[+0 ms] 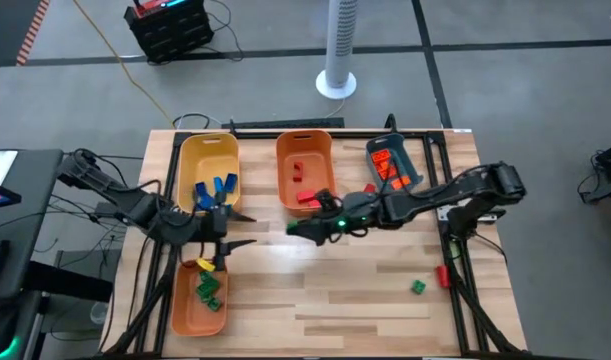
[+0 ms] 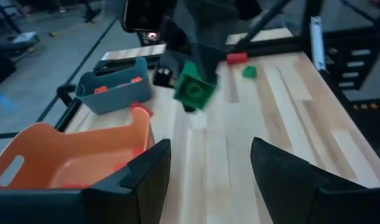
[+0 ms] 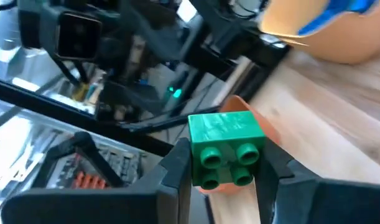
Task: Sort blocks
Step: Put the green game piece into the bottom orange bin
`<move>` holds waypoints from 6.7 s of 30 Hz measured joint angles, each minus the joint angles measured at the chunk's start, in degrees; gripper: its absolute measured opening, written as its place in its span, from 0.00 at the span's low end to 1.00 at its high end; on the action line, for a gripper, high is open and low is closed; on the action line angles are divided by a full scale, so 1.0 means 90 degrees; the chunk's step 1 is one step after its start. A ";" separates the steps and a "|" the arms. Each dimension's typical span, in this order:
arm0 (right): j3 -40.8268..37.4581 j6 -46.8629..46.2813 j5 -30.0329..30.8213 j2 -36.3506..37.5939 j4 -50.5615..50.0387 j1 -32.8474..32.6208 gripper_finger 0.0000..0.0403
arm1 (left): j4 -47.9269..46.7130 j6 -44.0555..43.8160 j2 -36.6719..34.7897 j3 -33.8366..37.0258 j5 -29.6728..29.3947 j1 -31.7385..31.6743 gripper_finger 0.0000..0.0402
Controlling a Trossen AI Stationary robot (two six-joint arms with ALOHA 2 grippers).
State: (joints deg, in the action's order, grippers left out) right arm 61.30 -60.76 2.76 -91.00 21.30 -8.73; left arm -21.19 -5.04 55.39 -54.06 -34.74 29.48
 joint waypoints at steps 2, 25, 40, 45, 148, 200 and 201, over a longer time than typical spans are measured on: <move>0.0344 0.0121 -0.0159 -0.0291 0.0042 0.0025 0.29 | 0.0267 0.0000 0.0156 0.0000 -0.0010 -0.0106 0.54; 0.2183 0.0261 -0.0669 -0.1489 0.0081 0.0095 0.29 | 0.1738 0.1766 0.0585 -0.0002 0.0423 -0.0547 0.71; 0.2205 0.0151 -0.0896 -0.1474 0.0322 0.0190 0.51 | 0.1707 0.1784 0.0458 0.0003 0.0467 -0.0527 0.32; 0.2191 0.0117 -0.1776 -0.1389 -0.0251 0.0331 0.63 | 0.1409 0.1180 -0.0125 -0.0002 0.0449 -0.0365 0.32; -0.1998 -0.2249 -0.2279 0.0600 -0.7935 -0.3167 0.65 | -0.3441 -0.5921 -0.1360 0.0114 0.2619 0.2253 0.61; -0.0234 -0.0592 0.0199 -0.0058 0.0943 -0.0262 0.32 | 0.1586 0.0748 0.0366 0.0114 -0.0454 0.0057 0.61; -0.0082 -0.0592 0.0191 -0.0170 0.0945 -0.0262 0.32 | 0.1669 0.0727 0.0432 0.0108 -0.0311 -0.0034 0.61</move>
State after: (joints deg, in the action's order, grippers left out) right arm 60.56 -66.08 4.48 -92.53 29.80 -11.09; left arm -6.17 1.50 59.28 -53.09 -37.54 29.17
